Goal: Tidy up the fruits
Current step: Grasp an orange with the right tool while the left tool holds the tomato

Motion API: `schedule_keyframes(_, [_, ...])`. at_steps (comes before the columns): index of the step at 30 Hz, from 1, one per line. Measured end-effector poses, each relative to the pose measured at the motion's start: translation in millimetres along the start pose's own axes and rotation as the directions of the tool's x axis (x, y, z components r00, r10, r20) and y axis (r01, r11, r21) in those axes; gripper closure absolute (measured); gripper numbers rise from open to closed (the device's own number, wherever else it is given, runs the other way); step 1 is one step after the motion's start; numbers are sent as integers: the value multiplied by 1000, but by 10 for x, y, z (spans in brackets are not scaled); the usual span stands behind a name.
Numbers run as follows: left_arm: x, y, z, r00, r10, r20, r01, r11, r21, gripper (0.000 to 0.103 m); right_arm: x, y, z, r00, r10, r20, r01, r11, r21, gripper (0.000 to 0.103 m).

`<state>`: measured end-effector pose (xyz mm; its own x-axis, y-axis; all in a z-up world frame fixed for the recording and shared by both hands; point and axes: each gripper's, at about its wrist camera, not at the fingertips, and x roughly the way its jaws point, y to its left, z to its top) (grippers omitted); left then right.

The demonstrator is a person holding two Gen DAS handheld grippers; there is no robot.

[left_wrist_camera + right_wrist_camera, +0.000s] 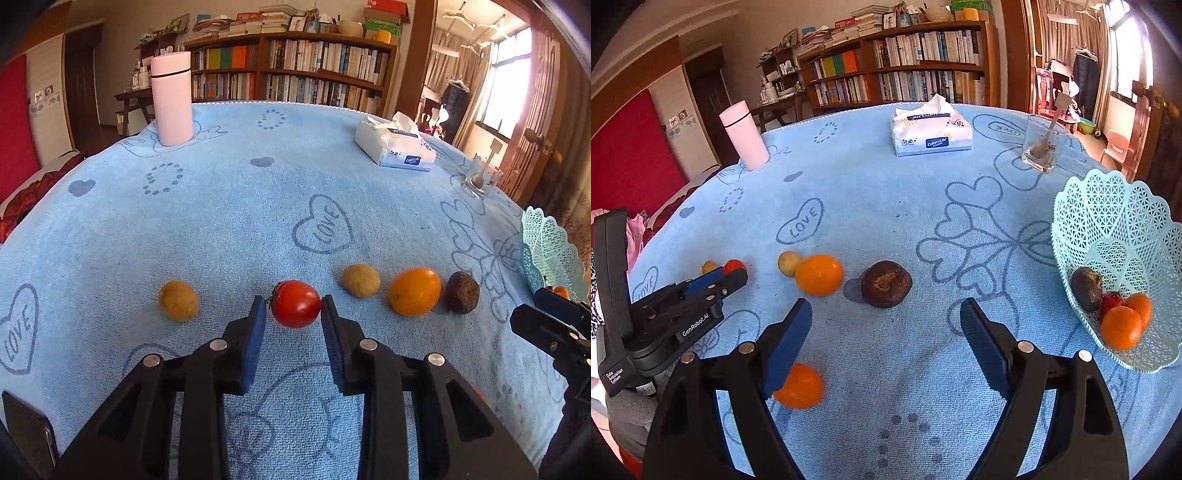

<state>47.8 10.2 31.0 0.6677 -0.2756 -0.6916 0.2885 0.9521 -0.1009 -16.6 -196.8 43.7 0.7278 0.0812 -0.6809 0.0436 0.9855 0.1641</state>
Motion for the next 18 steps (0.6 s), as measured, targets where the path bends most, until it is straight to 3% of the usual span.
schedule_keyframes(6, [-57,73,5,999,18,27,-17,1000,-17,72,220,305,127,999,45,5,-45,994,-97,19])
schedule_keyframes(10, [-48,87,-8,999,27,28,-26,999,-21,72,442,486,189,1000,29,6,-27,980,-199,20])
schedule_keyframes(18, [-37,103,-17,999,25,24,-24,999,-31,72,810,611,239,997,6,-73,-26,958,-285,29])
